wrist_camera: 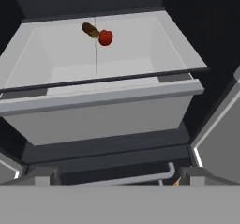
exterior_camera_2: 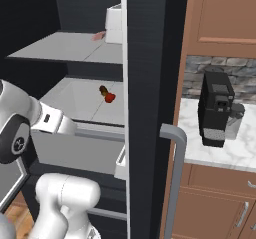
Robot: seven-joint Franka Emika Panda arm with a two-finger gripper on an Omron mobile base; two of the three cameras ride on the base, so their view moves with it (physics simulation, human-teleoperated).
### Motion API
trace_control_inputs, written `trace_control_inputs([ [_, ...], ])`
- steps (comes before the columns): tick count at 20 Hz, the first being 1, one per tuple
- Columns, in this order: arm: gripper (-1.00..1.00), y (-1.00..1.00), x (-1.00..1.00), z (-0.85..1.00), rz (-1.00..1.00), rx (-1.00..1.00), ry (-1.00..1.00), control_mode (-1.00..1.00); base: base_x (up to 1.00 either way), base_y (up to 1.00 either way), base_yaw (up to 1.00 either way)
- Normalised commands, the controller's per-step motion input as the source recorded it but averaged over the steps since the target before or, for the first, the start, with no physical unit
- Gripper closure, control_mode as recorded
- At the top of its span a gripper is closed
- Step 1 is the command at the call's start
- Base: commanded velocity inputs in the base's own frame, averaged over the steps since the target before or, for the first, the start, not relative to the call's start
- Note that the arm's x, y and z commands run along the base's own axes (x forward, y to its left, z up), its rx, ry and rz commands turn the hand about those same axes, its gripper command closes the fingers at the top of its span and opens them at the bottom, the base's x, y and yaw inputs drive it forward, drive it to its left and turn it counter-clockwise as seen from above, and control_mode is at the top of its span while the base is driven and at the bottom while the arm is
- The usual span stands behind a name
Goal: Transport the steak and bell pepper to the fridge. Place the steak on the rack containing meat and place the bell pepper on the rack containing the vegetable, ensuring meats and vegetables are on different racks.
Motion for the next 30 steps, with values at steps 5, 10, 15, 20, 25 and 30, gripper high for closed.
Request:
trace_control_inputs([
  [5, -1.00, -0.03, -0.56, 0.65, 0.01, 0.00, 0.06, -1.00, 0.00, 0.00, 0.00],
  [10, -1.00, -0.14, -0.29, 0.28, 0.01, 0.00, 0.00, -1.00, 0.00, 0.00, 0.00],
  [15, -1.00, -0.04, -0.33, 0.16, 0.03, 0.00, 0.00, -1.00, 0.00, 0.00, 0.00],
  [20, -1.00, 0.00, -0.24, 0.07, 0.01, 0.00, 0.00, 1.00, -0.51, 0.00, 0.01],
  [25, -1.00, 0.00, 0.00, 0.00, 0.00, 0.00, 0.00, 1.00, -0.98, 0.00, 0.02],
  [30, -1.00, 0.00, 0.00, 0.00, 0.00, 0.00, 0.00, 1.00, -1.00, 0.08, 0.00],
])
